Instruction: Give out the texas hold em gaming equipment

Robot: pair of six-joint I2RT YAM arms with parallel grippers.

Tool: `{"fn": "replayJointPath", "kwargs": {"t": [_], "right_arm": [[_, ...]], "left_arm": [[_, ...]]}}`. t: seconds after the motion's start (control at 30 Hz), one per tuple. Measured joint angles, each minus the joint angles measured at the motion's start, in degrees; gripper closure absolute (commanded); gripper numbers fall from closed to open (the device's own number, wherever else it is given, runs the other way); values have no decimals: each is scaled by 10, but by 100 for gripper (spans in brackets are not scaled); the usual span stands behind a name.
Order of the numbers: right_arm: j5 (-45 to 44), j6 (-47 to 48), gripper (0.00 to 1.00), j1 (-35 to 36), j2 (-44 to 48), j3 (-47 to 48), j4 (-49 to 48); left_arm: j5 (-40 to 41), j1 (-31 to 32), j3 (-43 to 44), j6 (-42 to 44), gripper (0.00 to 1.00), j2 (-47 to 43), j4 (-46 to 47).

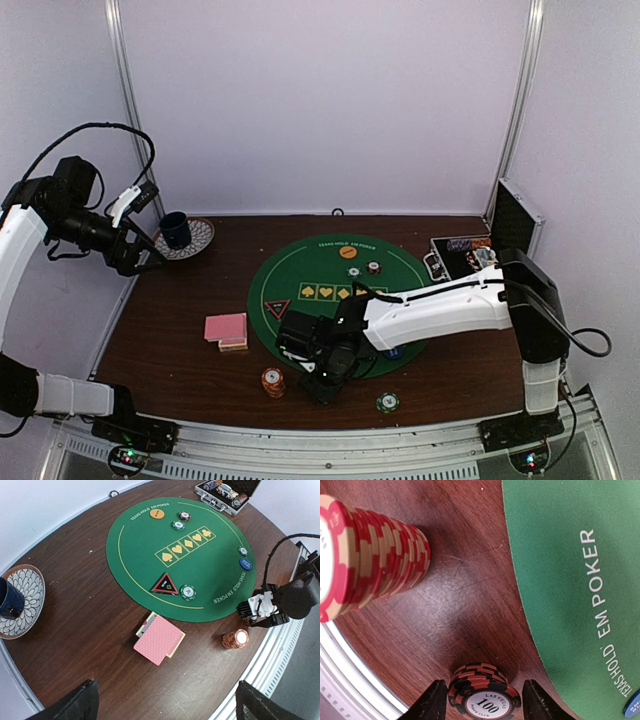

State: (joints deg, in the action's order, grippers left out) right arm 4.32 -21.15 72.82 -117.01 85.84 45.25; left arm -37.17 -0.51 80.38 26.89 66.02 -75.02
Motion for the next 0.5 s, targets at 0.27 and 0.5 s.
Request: {"fn": "replayJointPath", "kwargs": {"t": [0.27,0.5], "right_arm": [[4,1,60,0,0,0,-1],[4,2,68,0,0,0,-1]], "left_arm": [[0,0,0,2,2,0,0],[1,0,0,2,2,0,0]]}}
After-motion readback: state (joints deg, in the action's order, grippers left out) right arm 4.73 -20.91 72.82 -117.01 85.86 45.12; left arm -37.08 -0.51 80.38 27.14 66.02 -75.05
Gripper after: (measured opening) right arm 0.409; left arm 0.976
